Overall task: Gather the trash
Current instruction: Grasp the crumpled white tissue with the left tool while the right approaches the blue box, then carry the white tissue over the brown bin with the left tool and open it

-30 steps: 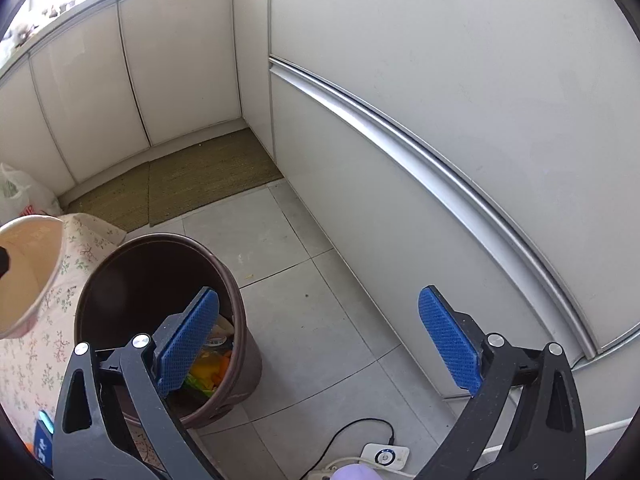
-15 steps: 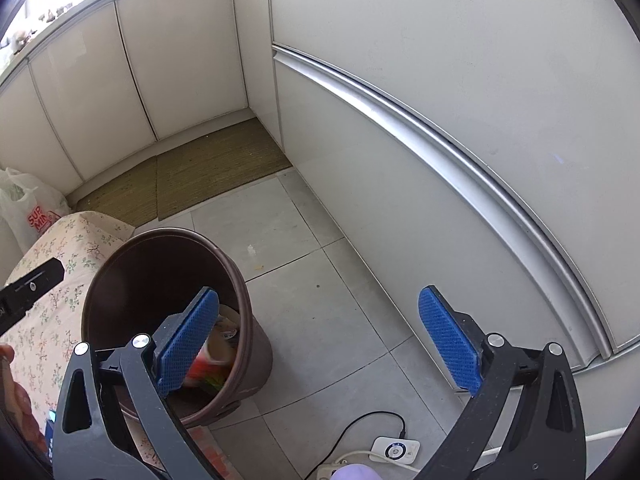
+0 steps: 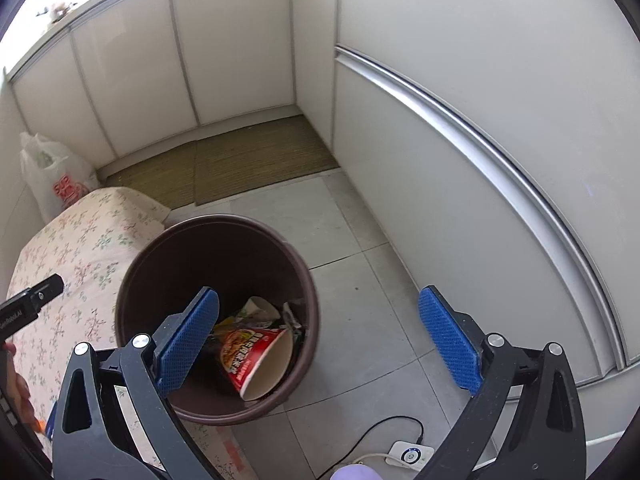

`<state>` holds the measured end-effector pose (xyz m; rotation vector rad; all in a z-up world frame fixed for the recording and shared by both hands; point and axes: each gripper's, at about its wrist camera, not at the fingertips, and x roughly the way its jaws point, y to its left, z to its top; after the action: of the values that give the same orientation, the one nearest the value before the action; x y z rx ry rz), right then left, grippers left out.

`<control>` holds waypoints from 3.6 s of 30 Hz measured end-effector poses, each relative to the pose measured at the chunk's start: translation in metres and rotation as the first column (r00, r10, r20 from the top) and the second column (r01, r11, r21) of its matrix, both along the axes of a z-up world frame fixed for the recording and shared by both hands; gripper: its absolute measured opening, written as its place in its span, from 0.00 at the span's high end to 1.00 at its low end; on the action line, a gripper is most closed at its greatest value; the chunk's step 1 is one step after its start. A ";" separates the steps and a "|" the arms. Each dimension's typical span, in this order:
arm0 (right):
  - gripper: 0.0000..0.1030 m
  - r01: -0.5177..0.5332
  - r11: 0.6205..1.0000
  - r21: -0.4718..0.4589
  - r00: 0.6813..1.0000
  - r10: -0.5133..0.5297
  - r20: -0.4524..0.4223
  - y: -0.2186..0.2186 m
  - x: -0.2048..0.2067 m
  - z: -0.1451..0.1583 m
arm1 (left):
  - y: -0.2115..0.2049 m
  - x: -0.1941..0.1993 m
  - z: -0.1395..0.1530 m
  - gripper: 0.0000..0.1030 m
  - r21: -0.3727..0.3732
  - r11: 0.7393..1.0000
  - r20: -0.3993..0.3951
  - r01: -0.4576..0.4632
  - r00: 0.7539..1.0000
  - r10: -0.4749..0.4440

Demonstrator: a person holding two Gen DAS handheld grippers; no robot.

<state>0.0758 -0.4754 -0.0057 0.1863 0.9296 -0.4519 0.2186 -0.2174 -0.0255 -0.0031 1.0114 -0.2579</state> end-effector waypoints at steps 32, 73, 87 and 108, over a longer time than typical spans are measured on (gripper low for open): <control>0.07 -0.466 0.882 -0.068 0.881 0.456 -0.124 0.241 0.096 -0.044 | 0.431 0.050 -0.096 0.12 0.042 0.748 -0.067 -0.662 0.745 0.664; 0.35 -0.587 0.777 0.225 0.749 0.628 -0.214 0.336 -0.059 -0.142 | 0.299 -0.040 0.086 0.71 -0.306 0.952 0.335 -0.026 0.933 0.133; 0.81 -0.558 0.807 0.193 0.798 0.586 -0.141 0.318 -0.058 -0.139 | 0.301 -0.029 0.061 0.71 -0.307 0.949 0.266 -0.076 0.950 0.162; 0.84 -0.523 0.849 0.076 0.852 0.523 0.027 0.290 -0.063 -0.072 | 0.290 -0.039 0.066 0.71 -0.261 0.963 0.292 -0.072 0.944 0.150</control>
<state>0.0128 -0.1850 -0.0776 0.0008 0.9499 0.0957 0.1799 0.0724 0.0403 -0.2407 0.6578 -0.2692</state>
